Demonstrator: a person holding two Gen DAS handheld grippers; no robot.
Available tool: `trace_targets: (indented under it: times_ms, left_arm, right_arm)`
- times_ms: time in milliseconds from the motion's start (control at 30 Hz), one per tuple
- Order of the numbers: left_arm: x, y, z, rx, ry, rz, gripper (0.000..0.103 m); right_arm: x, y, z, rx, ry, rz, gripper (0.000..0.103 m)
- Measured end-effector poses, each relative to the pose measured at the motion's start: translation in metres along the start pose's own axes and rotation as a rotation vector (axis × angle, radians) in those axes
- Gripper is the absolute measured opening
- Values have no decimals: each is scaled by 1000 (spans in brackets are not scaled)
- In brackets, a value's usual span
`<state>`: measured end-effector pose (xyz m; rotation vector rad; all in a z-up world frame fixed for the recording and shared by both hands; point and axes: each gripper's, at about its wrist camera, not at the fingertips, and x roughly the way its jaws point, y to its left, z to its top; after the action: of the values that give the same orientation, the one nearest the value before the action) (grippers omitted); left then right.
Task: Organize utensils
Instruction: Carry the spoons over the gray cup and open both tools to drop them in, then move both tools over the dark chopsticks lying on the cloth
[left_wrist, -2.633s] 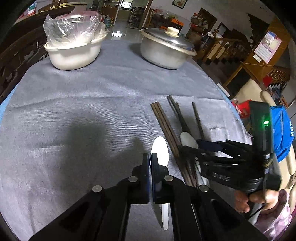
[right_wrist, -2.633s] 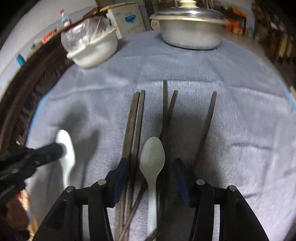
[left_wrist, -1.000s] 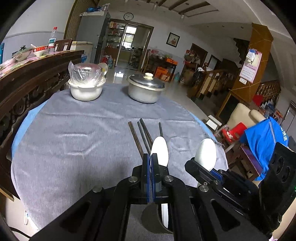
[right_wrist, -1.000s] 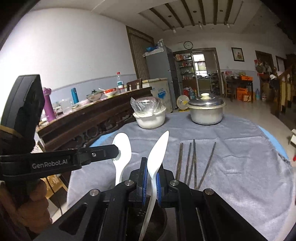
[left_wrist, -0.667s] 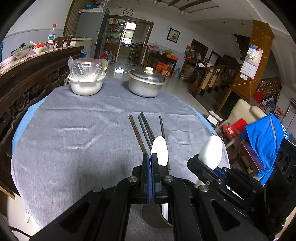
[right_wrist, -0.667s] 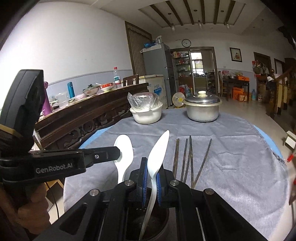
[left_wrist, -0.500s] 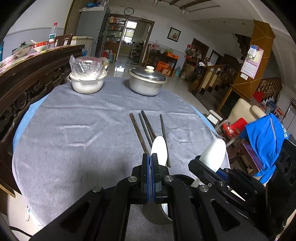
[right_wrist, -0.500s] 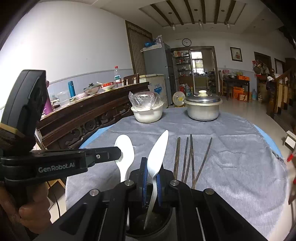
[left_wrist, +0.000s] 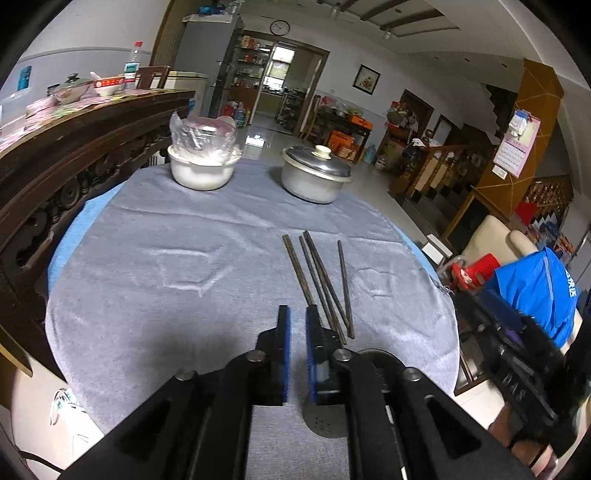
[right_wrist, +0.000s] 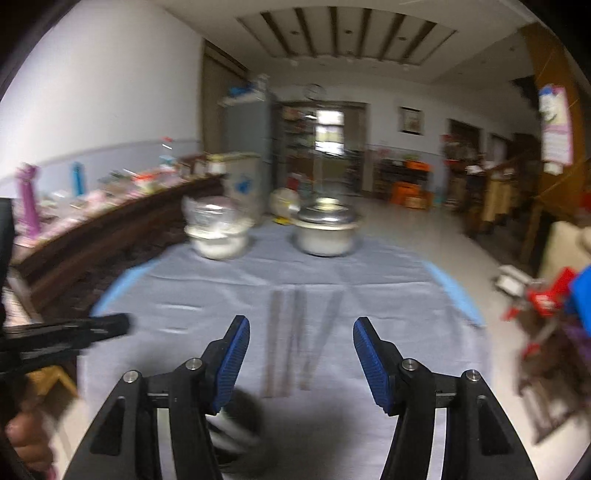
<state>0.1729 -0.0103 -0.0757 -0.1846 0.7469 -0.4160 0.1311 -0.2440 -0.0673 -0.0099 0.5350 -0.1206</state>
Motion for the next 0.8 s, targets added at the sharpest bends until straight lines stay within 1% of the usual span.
trace_targets:
  times_ms: [33,67,200,333,600,800]
  left_arm:
    - [-1,2,1,-4,-5,8,18]
    - [-2,2,1,-6,-9,14,21]
    - [3,4,5,-7,-3,32,21]
    - [14,4,9,4,16,53,21]
    - [41,3,25,40,43,95,21]
    - [68,-2,38,64,73,108,21]
  right_arm:
    - [0,-4,3,8,3,-20,63]
    - [1,-8,5,14,8,-34,63]
    - [8,-22,10,13,36,-96,63]
    - [19,-32,9,8,74,-135,63]
    - [52,-50,5,26,127,-155,63]
    - [80,-59,4,28,159,-158,63]
